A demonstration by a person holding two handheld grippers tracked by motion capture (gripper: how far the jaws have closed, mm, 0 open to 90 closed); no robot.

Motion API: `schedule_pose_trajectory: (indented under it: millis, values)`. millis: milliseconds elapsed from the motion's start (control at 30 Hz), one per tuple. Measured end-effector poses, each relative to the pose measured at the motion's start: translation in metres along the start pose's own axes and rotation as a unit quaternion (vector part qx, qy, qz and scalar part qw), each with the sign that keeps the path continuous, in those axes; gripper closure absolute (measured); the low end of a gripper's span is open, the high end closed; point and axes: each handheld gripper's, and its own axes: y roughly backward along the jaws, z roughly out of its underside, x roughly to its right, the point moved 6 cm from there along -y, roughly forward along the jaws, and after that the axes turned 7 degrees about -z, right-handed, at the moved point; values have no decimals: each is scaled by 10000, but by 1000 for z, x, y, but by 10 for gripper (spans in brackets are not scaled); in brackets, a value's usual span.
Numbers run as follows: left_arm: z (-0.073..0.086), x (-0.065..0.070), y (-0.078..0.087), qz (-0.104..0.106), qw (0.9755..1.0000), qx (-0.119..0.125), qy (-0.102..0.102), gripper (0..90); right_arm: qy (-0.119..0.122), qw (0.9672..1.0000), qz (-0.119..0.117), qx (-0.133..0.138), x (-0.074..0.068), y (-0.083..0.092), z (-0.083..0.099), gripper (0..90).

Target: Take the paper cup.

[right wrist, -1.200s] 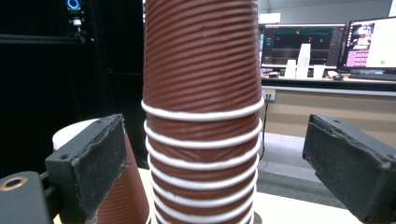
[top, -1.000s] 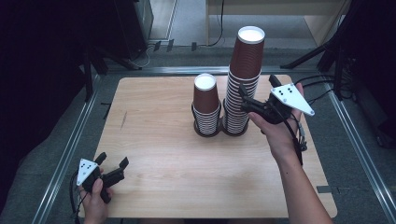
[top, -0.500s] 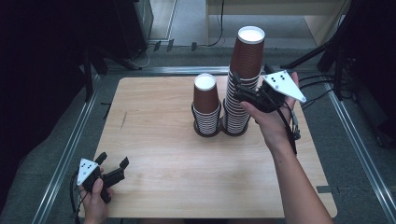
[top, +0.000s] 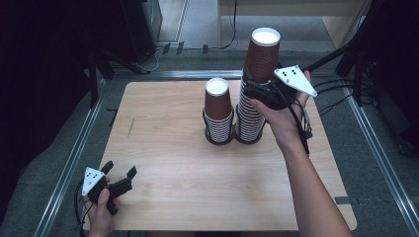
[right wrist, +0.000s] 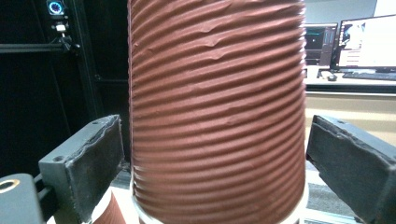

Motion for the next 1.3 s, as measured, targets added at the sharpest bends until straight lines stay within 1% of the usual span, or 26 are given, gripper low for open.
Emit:
schedule_pose_trajectory:
  millis: [67, 133, 233, 300, 367, 467, 567, 633, 667, 733, 800, 867, 933, 1033, 1133, 1300]
  values:
    - [0, 0, 0, 3, 10000, -2, -10, 70, -21, 10000, 30, -21, 0, -2, 0, 42]
    - [0, 0, 0, 10, 10000, 1, -12, 70, 28, 9999, 68, -108, 0, -6, 0, 42]
    - [0, 0, 0, 13, 10000, -4, 2, 70, 53, 9999, 95, -97, 1, -10, -4, 54]
    - [0, 0, 0, 17, 10000, -3, 20, 70, 48, 9999, 82, -105, 0, -11, -4, 65]
    - [0, 0, 0, 24, 10000, -4, 20, 70, 126, 9997, 140, -156, 1, -12, -4, 95]
    - [0, 0, 0, 27, 10000, -4, 26, 70, 65, 9998, 128, -165, 1, -12, -5, 100]
    - [0, -1, -1, 28, 10000, 3, 58, 70, 110, 9997, 148, -175, 1, -12, -6, 105]
    - [0, -1, -1, 26, 10000, -3, 53, 70, 93, 9997, 150, -156, 1, -12, -8, 109]
    - [0, -1, -1, 28, 10000, -2, 61, 70, 67, 9998, 151, -78, 0, -11, -12, 114]
    - [0, -1, -1, 26, 10000, -2, 61, 70, 56, 9999, 148, -46, 0, -11, -14, 115]
    - [0, -1, -1, 27, 10000, -5, 52, 70, 97, 9999, 135, 19, -1, -11, -21, 116]
    - [0, -1, -1, 28, 10000, -3, 52, 70, 119, 9998, 138, 2, -2, -11, -22, 116]
    - [0, -1, -1, 31, 10000, -3, 53, 70, 192, 9997, 149, -2, -2, -12, -25, 116]
    - [0, -1, -1, 31, 10000, -9, 48, 70, 163, 9998, 138, 37, -2, -12, -28, 116]
    - [0, -1, -1, 33, 10000, -21, 50, 70, 122, 9998, 157, 99, -3, -12, -36, 118]
    - [0, -1, -1, 40, 10000, -21, 65, 70, 197, 9996, 155, 105, -4, -13, -42, 118]
